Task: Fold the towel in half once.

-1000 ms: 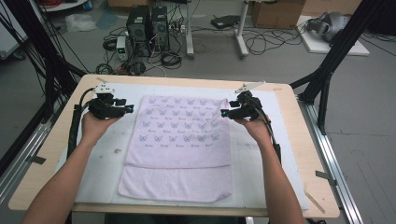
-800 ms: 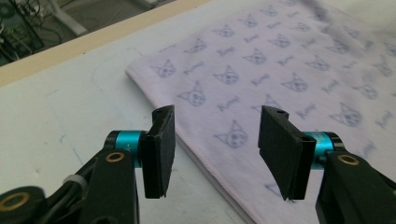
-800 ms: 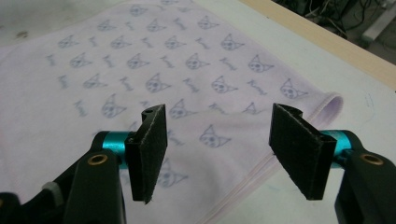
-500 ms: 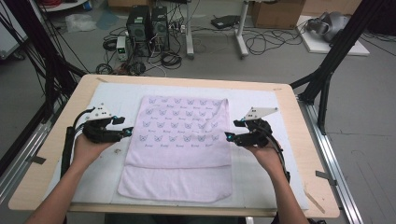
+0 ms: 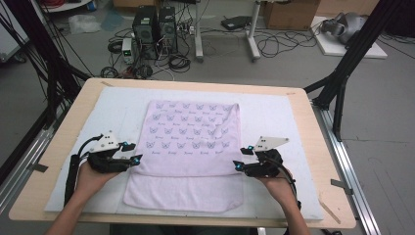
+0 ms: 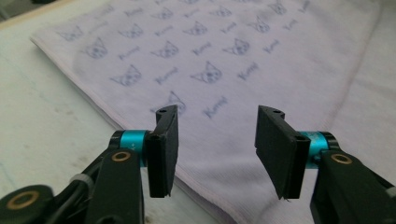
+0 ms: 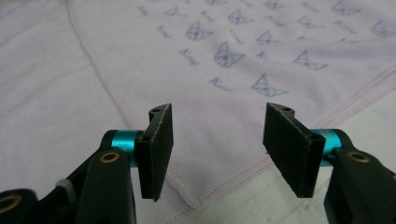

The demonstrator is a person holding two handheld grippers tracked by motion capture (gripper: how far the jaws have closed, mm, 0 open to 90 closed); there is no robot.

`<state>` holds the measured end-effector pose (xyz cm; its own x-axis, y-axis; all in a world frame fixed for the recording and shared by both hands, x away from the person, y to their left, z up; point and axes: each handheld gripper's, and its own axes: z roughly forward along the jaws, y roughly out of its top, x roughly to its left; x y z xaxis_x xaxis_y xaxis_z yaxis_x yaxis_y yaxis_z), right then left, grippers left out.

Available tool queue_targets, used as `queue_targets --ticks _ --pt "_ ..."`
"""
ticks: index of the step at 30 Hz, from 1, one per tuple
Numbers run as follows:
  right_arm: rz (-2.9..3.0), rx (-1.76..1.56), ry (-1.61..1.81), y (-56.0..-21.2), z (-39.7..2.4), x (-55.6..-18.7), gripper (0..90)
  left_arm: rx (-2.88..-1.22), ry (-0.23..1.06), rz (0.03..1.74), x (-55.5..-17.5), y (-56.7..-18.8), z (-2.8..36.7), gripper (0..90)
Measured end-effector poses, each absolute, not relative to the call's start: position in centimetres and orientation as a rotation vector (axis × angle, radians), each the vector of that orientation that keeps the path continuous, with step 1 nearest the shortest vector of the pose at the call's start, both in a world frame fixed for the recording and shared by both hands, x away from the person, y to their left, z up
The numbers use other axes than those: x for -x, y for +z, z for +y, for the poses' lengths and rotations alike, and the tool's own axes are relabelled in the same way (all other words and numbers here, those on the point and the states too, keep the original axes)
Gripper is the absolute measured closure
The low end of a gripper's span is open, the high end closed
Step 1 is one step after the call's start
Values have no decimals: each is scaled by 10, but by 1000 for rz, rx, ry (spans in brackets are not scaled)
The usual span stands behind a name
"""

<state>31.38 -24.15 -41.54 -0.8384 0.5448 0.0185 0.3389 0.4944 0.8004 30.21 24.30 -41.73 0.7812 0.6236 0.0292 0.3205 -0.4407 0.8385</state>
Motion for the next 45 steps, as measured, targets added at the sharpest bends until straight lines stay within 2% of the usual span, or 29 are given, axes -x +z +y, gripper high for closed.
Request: queue_targets --ticks 11,18,22,25,27,30,45 --pt "2544 -742 1250 -435 -230 -313 500 -2129 342 655 -296 -434 239 591" --pt "2599 -736 1179 -444 -223 -316 550 -2201 330 655 -298 -443 232 706" --pt "2601 -747 1192 -447 -224 -316 667 -2191 311 654 -299 -444 232 814" --pt "2605 -744 1197 -447 -225 -316 771 -2191 299 655 -300 -444 232 854" --pt "2605 -752 1204 -447 -225 -317 827 -2188 297 656 -301 -444 233 867" --pt "2611 -759 1217 -446 -226 -318 863 -2189 299 658 -301 -443 233 875" --pt "2561 -704 1299 -411 -233 -319 874 -2097 302 666 -300 -416 238 880"
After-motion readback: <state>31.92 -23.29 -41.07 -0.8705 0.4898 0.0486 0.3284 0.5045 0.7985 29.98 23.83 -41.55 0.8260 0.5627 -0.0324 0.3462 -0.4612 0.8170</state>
